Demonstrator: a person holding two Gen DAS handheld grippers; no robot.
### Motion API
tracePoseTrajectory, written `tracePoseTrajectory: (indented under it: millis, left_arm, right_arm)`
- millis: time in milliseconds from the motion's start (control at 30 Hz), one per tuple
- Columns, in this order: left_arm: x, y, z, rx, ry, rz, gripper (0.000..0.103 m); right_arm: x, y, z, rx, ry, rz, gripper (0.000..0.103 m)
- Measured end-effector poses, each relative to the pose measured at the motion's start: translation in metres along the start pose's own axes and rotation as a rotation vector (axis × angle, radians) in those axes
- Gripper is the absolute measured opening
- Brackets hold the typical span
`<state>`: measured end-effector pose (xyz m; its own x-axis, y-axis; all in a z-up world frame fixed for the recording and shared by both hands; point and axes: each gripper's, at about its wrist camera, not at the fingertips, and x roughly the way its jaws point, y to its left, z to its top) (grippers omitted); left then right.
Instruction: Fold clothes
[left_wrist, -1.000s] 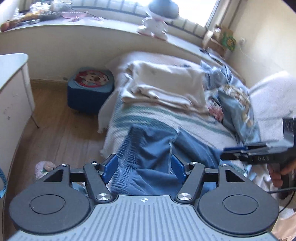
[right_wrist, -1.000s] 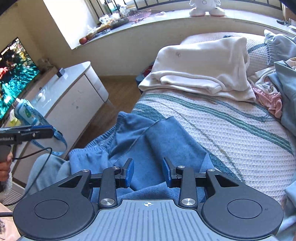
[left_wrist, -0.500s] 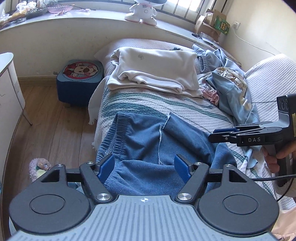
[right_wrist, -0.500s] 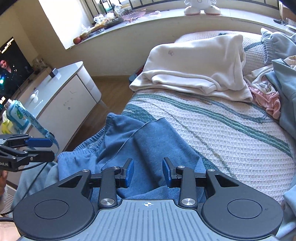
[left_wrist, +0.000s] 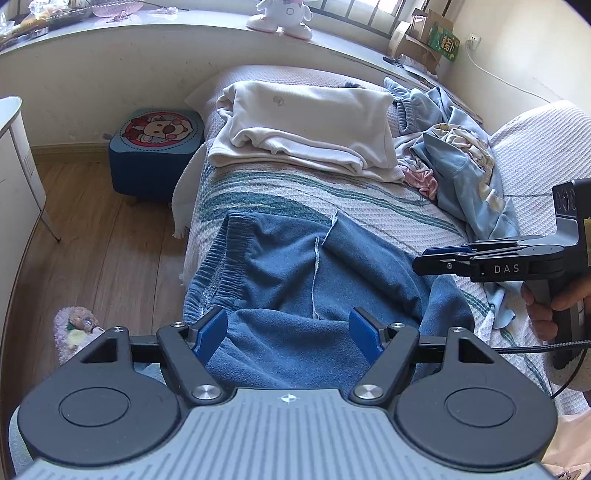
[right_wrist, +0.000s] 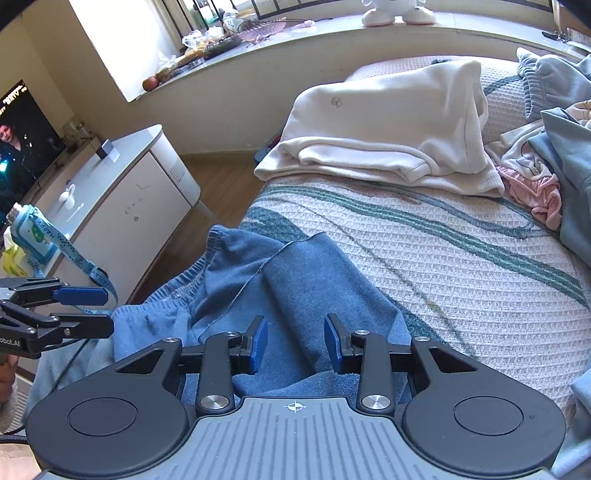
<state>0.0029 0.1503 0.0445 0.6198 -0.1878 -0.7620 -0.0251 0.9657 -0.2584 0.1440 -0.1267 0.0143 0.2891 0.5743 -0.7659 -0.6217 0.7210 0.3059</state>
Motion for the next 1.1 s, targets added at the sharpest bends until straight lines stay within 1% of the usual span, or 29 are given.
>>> tracePoseTrajectory:
  millis: [1100]
  left_arm:
    - [0.0002,-0.0023,-0.0033,-0.002,0.004,-0.009,0.071]
  right_arm:
    - [-0.0019,0.0005,0.0005,0.01,-0.025,0.011,0.034]
